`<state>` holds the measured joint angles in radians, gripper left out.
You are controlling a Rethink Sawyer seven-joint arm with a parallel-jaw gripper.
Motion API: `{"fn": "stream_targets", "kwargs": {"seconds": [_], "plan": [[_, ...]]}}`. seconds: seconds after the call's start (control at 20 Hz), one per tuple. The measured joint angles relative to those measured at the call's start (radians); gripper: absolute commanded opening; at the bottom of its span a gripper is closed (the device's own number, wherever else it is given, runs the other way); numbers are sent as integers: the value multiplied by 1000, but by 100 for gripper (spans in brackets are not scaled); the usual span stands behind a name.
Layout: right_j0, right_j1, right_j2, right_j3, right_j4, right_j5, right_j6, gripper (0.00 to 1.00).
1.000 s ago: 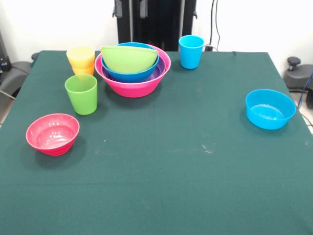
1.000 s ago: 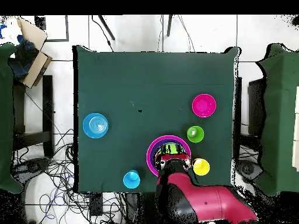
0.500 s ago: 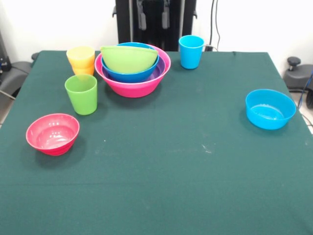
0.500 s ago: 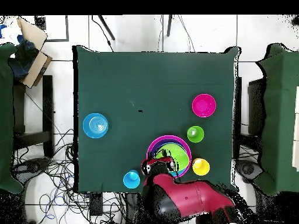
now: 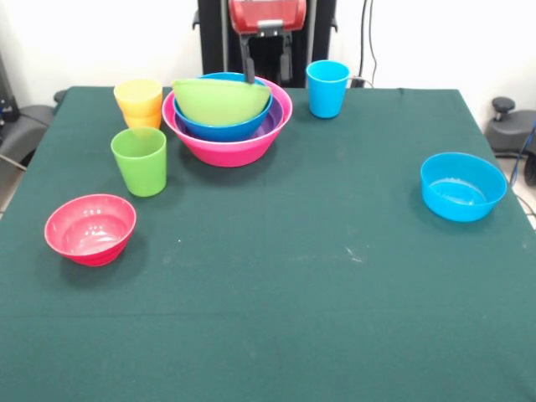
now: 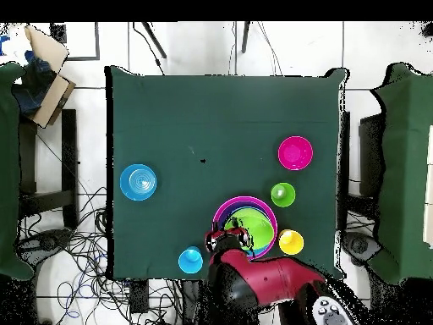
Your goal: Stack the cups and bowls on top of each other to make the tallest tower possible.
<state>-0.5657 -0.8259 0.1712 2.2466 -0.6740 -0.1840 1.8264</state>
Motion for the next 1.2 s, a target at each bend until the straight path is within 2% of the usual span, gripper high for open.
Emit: {"fn": "stream_targets", "kwargs": {"seconds": [0.25, 0.55, 1.2], "plan": [[-1, 86, -30, -37, -14, -67, 0, 100], [-2, 167, -61, -66, -38, -98, 0, 100], [10, 190, -90, -74, -44, -107, 0, 100]]}}
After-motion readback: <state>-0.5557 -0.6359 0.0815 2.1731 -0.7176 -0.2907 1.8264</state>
